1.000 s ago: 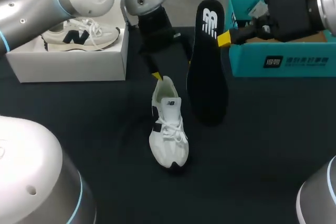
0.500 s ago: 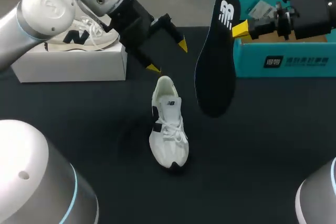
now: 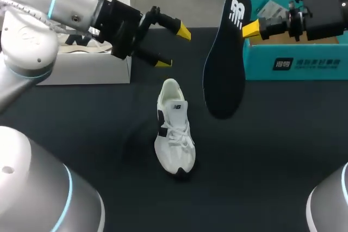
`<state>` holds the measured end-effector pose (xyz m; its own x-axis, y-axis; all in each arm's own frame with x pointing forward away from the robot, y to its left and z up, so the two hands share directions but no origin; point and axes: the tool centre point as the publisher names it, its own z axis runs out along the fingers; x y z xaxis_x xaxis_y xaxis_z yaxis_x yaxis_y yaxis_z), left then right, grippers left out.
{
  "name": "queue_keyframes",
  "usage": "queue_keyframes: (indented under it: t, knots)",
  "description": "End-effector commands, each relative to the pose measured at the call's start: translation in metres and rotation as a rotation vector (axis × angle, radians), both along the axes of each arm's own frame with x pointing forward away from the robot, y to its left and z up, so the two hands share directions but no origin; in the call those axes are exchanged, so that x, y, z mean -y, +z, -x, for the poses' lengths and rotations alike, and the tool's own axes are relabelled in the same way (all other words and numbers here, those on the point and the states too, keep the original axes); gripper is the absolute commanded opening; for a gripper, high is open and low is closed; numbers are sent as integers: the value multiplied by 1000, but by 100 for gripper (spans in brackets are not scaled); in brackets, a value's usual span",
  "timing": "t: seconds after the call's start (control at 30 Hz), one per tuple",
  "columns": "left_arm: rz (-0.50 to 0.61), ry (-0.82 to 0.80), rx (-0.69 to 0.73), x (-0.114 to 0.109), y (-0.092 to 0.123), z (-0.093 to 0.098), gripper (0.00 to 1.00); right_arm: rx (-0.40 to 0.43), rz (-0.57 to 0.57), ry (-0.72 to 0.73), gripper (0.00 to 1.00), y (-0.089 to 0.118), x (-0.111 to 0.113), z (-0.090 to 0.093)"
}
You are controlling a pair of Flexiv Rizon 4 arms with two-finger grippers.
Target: Take the shoe out of the shoebox, open the shoe tongue, remove and reinsert the insole, then place the shoe into the shoebox
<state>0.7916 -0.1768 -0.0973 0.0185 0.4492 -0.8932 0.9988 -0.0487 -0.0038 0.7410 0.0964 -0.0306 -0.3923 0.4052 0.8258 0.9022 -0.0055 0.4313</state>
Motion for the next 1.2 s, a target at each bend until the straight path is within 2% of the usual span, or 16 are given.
queue_keyframes:
  t: [0.03, 0.27, 0.47, 0.73, 1.0, 1.2]
  knots:
    - [180, 31, 42, -1, 5, 10, 100, -51, -59, -37, 0, -4, 0, -3]
    - [249, 3, 90, 5, 21, 14, 100, -157, -108, -44, 0, 0, 8, -28]
    - [289, -43, 110, 17, 28, 19, 100, -231, -71, 54, 0, 1, 11, -50]
    - [362, -108, 130, 35, 34, 31, 100, -348, -12, 156, 0, -2, -1, -73]
    - [432, -130, 151, 55, 36, 38, 100, -419, 14, 217, 0, -1, -15, -83]
    - [462, -130, 168, 62, 36, 38, 100, -475, 12, 280, 0, -4, -27, -78]
